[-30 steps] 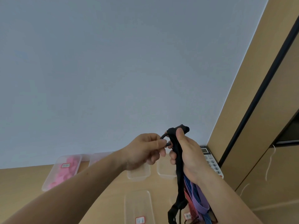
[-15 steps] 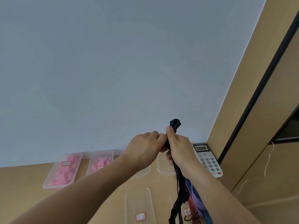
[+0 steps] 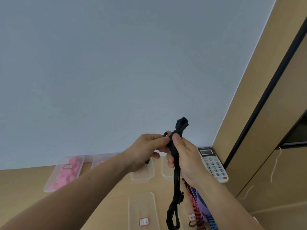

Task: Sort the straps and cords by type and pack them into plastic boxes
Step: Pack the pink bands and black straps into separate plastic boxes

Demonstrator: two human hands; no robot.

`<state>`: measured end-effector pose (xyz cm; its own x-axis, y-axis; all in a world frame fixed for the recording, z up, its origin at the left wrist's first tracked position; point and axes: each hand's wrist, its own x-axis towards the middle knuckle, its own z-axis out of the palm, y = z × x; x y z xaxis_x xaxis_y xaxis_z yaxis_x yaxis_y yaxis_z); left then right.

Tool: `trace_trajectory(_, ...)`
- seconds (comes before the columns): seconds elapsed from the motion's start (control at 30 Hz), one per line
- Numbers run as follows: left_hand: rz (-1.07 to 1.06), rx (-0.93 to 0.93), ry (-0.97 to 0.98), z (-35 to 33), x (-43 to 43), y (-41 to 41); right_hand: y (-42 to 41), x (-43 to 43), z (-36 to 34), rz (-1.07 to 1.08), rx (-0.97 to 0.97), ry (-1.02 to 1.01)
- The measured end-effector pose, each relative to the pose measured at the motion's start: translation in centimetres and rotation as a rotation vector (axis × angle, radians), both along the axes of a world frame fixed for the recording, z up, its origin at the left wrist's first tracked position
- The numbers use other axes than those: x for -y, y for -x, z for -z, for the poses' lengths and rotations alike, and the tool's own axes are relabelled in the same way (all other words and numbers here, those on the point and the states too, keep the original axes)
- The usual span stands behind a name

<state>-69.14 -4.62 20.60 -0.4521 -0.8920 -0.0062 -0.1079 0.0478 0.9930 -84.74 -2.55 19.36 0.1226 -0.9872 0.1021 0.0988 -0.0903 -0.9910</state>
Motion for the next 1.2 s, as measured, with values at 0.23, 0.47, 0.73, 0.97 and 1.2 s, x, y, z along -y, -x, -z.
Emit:
trace_trajectory(0.23, -0.290, 0.172, 0.323, 0.3, -0.5, 0.5, -0.2, 0.4, 0.0, 0.021, -0.162, -0.151)
trace_trajectory(0.47, -0.463, 0.791, 1.286, 1.6, -0.3, 0.2, 0.3, 0.8, -0.9, 0.018, -0.022, -0.318)
trace_trajectory(0.73, -0.320, 0.814, 1.431, 1.6, 0.1, -0.5, -0.2, 0.9, -0.3, 0.124, 0.201, -0.344)
trace_trajectory(0.97, -0.335, 0.190, 0.564, 1.9, -0.8, -0.1, -0.7, 0.6, 0.1, 0.190, 0.219, -0.235)
trace_trajectory(1.2, -0.176, 0.038, 0.045, 0.3, -0.4, -1.0, -1.0, 0.1, 0.2, 0.132, 0.004, -0.039)
